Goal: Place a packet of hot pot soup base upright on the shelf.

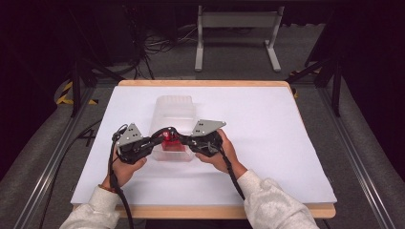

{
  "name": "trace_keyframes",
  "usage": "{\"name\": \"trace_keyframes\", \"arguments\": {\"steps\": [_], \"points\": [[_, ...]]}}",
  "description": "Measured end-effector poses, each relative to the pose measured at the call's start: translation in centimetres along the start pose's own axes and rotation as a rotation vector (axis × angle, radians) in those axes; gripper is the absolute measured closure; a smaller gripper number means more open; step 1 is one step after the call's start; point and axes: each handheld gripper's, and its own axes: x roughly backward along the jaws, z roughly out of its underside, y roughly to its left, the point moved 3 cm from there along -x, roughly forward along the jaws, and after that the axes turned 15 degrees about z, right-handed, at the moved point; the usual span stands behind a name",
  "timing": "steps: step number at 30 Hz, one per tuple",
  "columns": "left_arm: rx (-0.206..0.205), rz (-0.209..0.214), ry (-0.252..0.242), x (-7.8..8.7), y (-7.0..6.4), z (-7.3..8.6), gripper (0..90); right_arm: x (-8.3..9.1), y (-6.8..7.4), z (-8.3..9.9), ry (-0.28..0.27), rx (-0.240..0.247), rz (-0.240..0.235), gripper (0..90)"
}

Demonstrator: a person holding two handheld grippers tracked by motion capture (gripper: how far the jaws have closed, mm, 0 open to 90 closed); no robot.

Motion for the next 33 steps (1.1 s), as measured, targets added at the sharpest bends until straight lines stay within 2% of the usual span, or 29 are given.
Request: {"name": "trace_keyframes", "arguments": {"steps": [6,12,18,22,26,28,33], "points": [[0.001,0.004,0.006,0.0,-0.2,0.2,85.8,0.1,0.0,0.2,-0.003,-0.003,-0.002,87.9],[-0.007,-0.012,0.014,-0.2,-0.3,0.3,84.2,0.2,0.1,0.5,-0.003,0.001,0.006,88.0],[-0.006,-0.044,0.011,0.1,-0.4,0.4,75.4,0.4,0.1,0.4,-0.005,0.017,0.009,87.1],[-0.012,-0.063,0.012,0.6,-0.8,0.5,74.0,0.5,0.1,0.3,-0.003,0.027,0.022,86.0],[-0.008,-0.077,-0.007,1.3,-1.0,0.6,71.1,0.6,-0.2,0.3,-0.004,0.023,0.028,85.7],[-0.005,-0.073,-0.012,1.4,-1.0,0.6,71.0,0.6,-0.2,0.3,-0.003,0.02,0.028,85.2],[-0.006,-0.107,-0.02,2.0,-1.5,0.7,68.9,0.8,-0.4,0.2,-0.006,0.017,0.035,84.1]]}}
